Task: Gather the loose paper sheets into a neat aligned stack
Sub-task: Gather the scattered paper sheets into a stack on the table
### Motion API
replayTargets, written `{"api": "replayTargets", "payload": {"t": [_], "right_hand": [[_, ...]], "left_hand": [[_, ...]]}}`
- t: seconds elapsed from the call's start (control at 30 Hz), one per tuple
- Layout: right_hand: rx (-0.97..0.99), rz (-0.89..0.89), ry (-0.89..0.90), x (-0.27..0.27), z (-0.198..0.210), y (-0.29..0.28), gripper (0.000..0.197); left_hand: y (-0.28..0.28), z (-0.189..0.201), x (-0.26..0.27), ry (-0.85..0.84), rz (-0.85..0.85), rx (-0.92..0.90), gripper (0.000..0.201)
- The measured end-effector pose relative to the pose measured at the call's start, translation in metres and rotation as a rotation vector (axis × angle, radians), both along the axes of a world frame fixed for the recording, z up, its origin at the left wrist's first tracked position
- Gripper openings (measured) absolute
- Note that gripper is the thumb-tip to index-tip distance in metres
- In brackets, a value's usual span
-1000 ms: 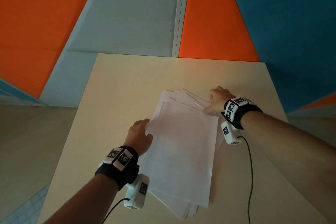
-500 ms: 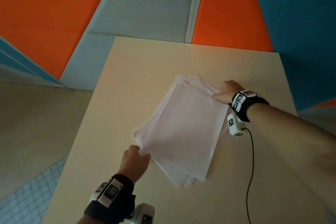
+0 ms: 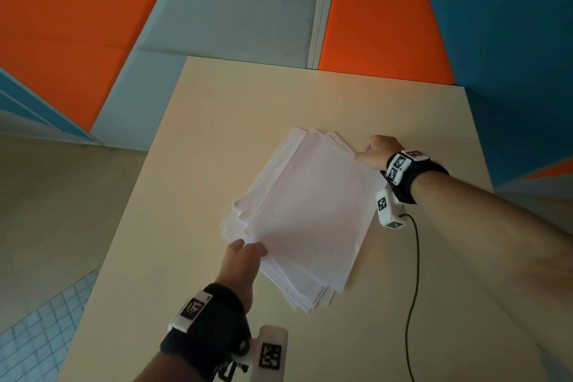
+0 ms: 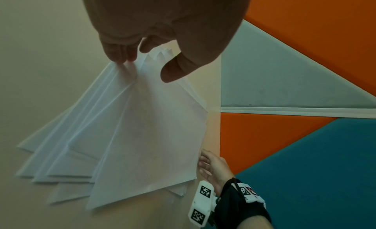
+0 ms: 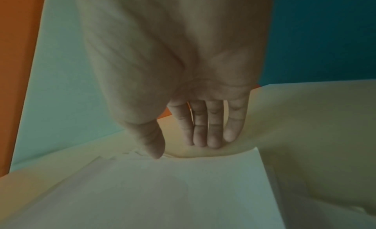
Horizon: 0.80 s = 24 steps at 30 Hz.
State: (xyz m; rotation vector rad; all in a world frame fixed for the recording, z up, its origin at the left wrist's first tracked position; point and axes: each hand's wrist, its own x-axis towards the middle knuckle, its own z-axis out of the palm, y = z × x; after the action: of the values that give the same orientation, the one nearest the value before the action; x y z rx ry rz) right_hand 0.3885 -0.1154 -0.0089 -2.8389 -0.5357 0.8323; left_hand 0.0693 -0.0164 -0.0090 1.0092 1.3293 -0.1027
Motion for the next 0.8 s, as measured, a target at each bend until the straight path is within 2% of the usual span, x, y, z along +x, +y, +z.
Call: {"api": "replayTargets", "payload": {"t": [0.03, 0.13, 0.27, 0.37, 0.47, 0.5, 0.53, 0.57, 0.6, 0.63, 0.73, 0.8], "right_hand": [[0.003, 0.015, 0.001, -0.003, 0.002, 0.001, 0.02], [0.064, 0.001, 0.019, -0.007, -0.006, 0.004, 0.039], [0.129, -0.033, 0.073, -0.009, -0.005, 0.004, 0.033], [0.088, -0.037, 0.03, -0.009, 0.002, -0.006, 0.032], [-0.008, -0.048, 0.006, -0.013, 0.003, -0.024, 0.032], [-0.017, -0.049, 0.009, -0.016, -0.001, -0.029, 0.036], [-0.009, -0.049, 0.009, -0.019, -0.004, -0.033, 0.039], [0.014, -0.051, 0.006, -0.022, -0.007, -0.035, 0.041], [0.04, -0.059, 0.009, -0.025, -0.008, -0.037, 0.038], [0.062, -0.071, 0.022, -0.028, -0.009, -0.038, 0.033], [0.106, -0.137, -0.015, -0.037, -0.003, -0.045, 0.009], [0.128, -0.235, -0.098, -0.046, -0.003, -0.057, 0.018]], "left_hand": [[-0.001, 0.0, -0.001, -0.006, 0.009, -0.009, 0.073], [-0.003, 0.001, 0.002, -0.036, 0.023, -0.01, 0.066], [0.001, -0.004, 0.007, -0.085, 0.002, 0.015, 0.063], [0.005, -0.01, -0.005, -0.059, 0.005, -0.016, 0.048], [0.001, -0.01, -0.014, -0.049, 0.064, -0.121, 0.013], [-0.001, -0.011, -0.016, -0.065, 0.053, -0.13, 0.012], [-0.004, -0.012, -0.016, -0.09, 0.05, -0.125, 0.018], [-0.005, -0.013, -0.015, -0.11, 0.07, -0.12, 0.035], [-0.006, -0.011, -0.013, -0.109, 0.078, -0.124, 0.052], [-0.006, -0.01, -0.012, -0.118, 0.071, -0.128, 0.058], [0.002, -0.002, -0.009, -0.087, 0.022, -0.05, 0.051], [0.022, 0.001, -0.003, -0.051, -0.034, 0.105, 0.059]]}}
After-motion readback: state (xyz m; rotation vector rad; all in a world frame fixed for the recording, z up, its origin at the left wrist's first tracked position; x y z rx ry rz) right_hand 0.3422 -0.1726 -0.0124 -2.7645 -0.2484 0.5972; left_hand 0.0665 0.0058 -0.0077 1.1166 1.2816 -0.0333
